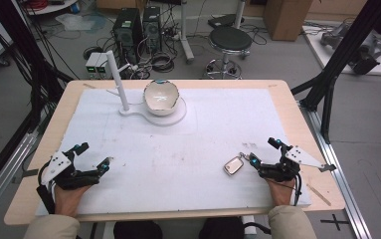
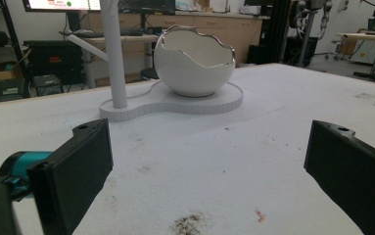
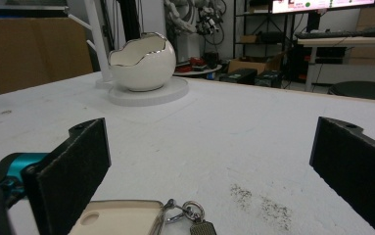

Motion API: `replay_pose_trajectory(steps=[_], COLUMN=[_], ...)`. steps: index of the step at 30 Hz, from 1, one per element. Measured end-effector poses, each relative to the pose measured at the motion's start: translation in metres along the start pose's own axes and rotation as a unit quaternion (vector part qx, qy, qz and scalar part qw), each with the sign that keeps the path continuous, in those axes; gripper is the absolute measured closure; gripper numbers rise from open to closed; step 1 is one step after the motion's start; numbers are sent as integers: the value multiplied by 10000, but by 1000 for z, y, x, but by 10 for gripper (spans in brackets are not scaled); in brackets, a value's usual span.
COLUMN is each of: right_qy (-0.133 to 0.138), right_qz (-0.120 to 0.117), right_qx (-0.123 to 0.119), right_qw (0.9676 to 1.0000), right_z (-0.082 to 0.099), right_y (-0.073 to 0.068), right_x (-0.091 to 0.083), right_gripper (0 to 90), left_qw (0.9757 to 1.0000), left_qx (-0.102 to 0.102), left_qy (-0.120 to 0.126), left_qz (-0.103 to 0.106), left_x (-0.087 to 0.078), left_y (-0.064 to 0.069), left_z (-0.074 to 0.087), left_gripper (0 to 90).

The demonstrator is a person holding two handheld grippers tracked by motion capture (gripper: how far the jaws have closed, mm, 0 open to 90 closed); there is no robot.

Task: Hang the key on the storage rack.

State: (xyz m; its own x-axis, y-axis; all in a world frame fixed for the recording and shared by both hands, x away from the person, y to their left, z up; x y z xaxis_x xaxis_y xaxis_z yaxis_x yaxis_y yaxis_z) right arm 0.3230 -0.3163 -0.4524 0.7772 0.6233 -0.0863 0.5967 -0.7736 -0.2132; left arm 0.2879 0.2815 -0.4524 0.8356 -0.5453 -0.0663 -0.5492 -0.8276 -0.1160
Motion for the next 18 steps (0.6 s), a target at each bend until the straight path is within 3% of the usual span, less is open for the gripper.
replay_pose_trajectory(steps=[13, 18], right_qy=[-81, -166], right_qz=[-40, -71], right_qx=[58, 66], right_qw=[9999, 9998], right_z=[-1, -11], right_y=[1, -2], right_x=[1, 0], right_gripper=[6, 6], left_qw=[10000, 10000], left_qx=[-37, -48], left_qy=[26, 25], left_qz=[-7, -16], left_x=[0, 0], left_y=[0, -1], left_z=[0, 0], left_gripper=[44, 44])
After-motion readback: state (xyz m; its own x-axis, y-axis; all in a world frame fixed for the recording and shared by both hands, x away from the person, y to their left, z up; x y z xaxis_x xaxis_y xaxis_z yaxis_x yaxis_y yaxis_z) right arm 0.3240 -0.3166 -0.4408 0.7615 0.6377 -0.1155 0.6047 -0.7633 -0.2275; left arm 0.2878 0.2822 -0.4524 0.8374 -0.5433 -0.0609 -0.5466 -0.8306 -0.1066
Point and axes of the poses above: each handheld gripper's, and its own axes: x roughly forward along the jaws, z roughly out of its underside, y roughly to its right, the point moved 2 cm from there along x, roughly forward along the jaws, and after that the axes turned 8 degrees about x, right-handed, at the moved point
